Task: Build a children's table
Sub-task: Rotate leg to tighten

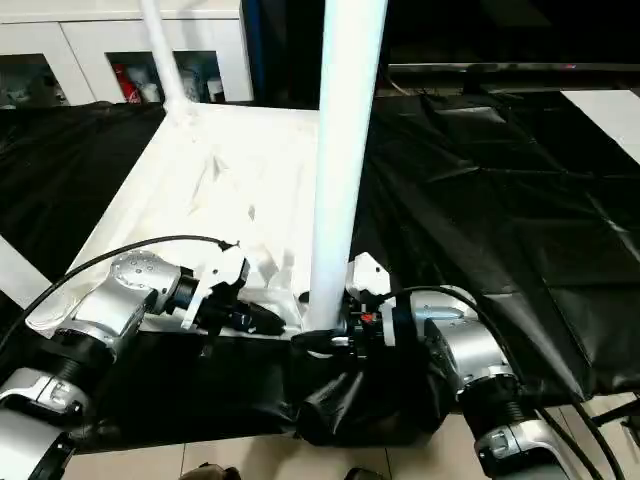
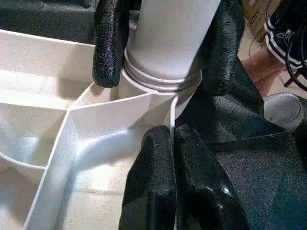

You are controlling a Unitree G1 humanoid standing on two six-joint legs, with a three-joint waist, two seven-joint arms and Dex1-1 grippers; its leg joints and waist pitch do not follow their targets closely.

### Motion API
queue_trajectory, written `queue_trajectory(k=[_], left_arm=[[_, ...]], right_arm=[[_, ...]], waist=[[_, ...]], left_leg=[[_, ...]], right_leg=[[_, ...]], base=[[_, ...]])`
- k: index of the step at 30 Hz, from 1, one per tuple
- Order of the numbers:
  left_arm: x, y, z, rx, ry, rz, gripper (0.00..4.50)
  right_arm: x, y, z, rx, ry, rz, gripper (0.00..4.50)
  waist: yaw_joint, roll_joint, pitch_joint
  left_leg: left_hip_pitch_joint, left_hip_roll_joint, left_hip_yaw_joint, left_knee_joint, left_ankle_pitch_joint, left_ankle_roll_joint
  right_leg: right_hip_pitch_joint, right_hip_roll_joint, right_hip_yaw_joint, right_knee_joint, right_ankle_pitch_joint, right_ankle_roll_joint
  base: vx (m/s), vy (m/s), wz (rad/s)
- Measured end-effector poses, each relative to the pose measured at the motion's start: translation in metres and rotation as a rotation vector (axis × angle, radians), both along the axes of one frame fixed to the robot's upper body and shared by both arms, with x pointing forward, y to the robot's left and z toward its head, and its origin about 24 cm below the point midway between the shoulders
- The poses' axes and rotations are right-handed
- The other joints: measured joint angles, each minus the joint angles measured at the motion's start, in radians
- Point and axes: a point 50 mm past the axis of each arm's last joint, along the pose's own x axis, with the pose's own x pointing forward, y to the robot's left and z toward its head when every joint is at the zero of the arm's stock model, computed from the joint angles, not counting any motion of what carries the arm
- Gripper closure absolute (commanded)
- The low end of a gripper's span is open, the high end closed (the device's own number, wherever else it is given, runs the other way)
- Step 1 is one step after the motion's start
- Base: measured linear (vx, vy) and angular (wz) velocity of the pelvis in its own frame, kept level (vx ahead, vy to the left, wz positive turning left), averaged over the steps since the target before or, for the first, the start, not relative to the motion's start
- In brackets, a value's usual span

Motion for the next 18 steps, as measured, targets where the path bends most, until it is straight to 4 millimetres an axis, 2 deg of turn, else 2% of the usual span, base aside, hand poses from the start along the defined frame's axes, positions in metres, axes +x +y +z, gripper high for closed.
queue_trajectory(k=[4,9,12,16,18], left_arm=[[0.000,-0.001,0.000,-0.002,-0.004,-0.003,4.50],[-0.001,-0.004,-0.001,-0.008,-0.007,0.000,4.50],[0.003,-0.006,-0.002,-0.014,-0.036,0.070,4.50],[0.015,-0.011,-0.005,-0.020,-0.096,0.249,4.50],[0.020,-0.019,-0.006,-0.019,-0.128,0.325,4.50]], right_arm=[[-0.001,0.000,-0.001,0.001,0.011,-0.004,1.81],[-0.004,0.001,-0.003,0.017,0.020,-0.027,1.92],[0.001,0.001,-0.005,0.012,-0.011,-0.135,1.93],[0.021,0.009,-0.010,0.045,-0.029,-0.443,1.94],[0.030,0.014,-0.013,0.061,-0.022,-0.615,1.95]], waist=[[0.004,0.000,0.000],[0.007,0.000,0.000],[0.003,0.000,0.000],[-0.034,-0.001,-0.001],[-0.045,-0.001,-0.002]], left_leg=[[0.000,0.000,0.000,0.000,0.000,0.000],[0.000,0.000,0.000,0.000,0.000,0.000],[0.001,0.000,0.000,0.001,0.000,0.000],[0.004,0.000,-0.001,0.001,0.003,-0.005],[0.005,-0.001,-0.002,0.001,0.003,-0.005]], right_leg=[[0.000,0.000,0.000,0.000,0.000,0.000],[0.000,0.000,0.000,0.000,0.000,0.000],[0.002,0.000,0.000,0.001,0.001,-0.001],[0.005,0.000,0.000,0.000,-0.002,0.004],[0.005,0.000,0.000,-0.001,-0.002,0.005]], base=[[0.000,0.000,0.00],[0.000,0.000,0.00],[0.000,0.000,0.00],[0.000,0.000,0.00],[0.000,0.000,0.00]])
